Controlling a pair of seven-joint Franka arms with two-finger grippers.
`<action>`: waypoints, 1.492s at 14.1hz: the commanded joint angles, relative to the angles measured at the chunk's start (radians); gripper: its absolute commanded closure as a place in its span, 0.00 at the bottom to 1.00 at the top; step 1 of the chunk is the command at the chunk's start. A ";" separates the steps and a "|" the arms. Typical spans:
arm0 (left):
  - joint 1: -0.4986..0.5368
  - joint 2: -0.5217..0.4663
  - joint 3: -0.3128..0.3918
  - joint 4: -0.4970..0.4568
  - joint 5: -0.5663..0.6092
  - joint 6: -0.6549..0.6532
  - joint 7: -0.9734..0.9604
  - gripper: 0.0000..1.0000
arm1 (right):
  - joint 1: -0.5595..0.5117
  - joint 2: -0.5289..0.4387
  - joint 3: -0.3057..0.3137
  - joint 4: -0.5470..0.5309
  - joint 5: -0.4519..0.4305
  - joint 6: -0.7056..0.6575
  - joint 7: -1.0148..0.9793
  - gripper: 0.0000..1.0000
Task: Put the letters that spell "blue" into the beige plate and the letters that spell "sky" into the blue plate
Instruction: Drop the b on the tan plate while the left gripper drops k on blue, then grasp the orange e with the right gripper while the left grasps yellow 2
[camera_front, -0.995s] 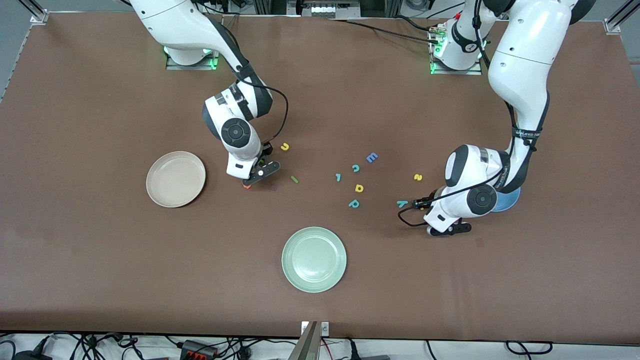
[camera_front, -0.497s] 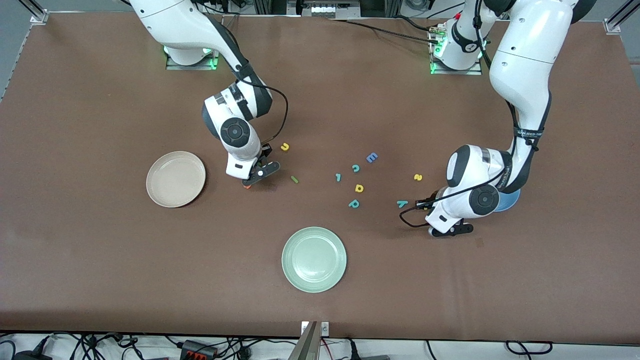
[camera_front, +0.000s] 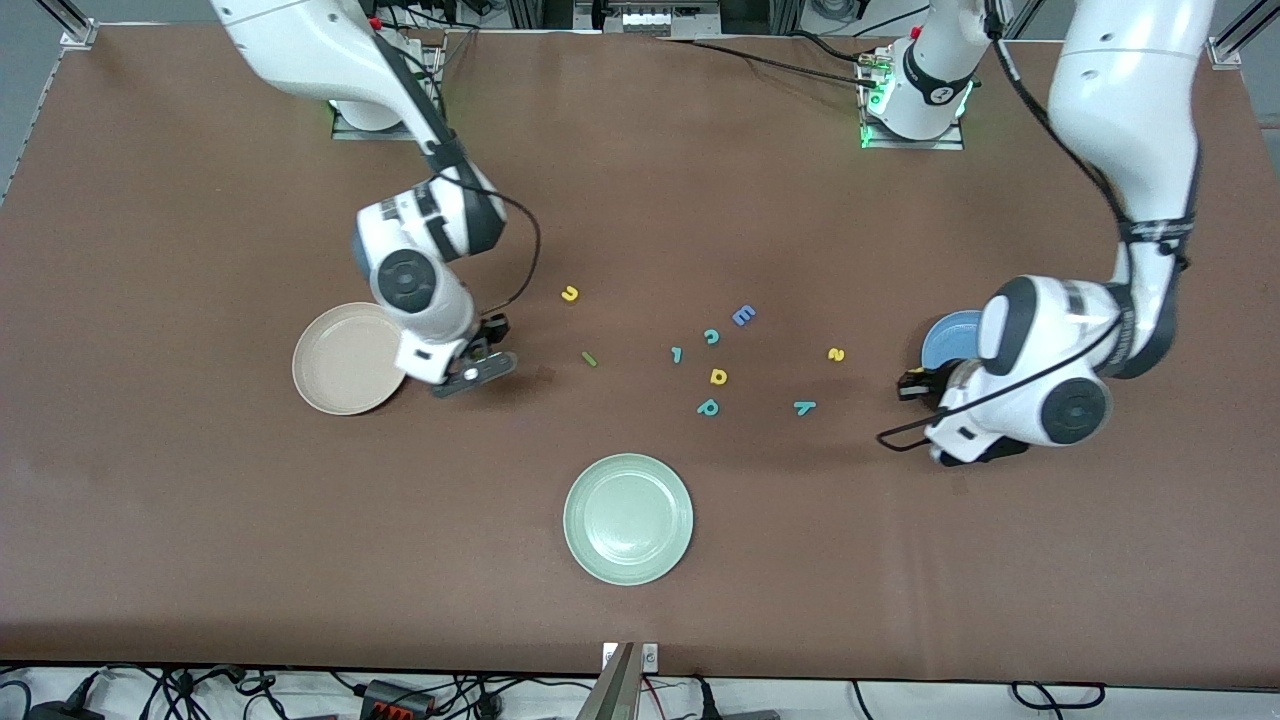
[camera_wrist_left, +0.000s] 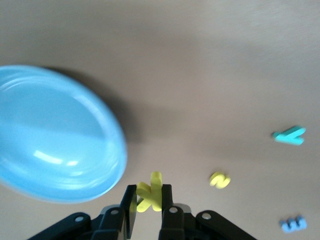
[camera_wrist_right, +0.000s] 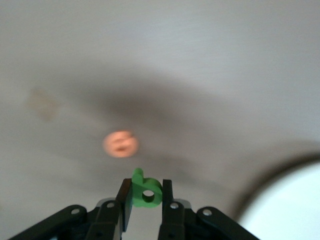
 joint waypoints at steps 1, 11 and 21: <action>0.058 -0.011 -0.002 -0.028 0.014 -0.042 0.093 0.99 | -0.117 -0.056 0.010 -0.009 0.006 -0.070 -0.020 0.97; 0.095 0.056 -0.022 -0.028 0.019 -0.005 0.132 0.00 | -0.280 -0.003 0.011 0.020 0.003 -0.181 -0.025 0.00; 0.072 -0.086 -0.269 -0.407 0.114 0.410 0.119 0.00 | -0.032 0.127 0.050 0.199 0.006 -0.104 -0.089 0.00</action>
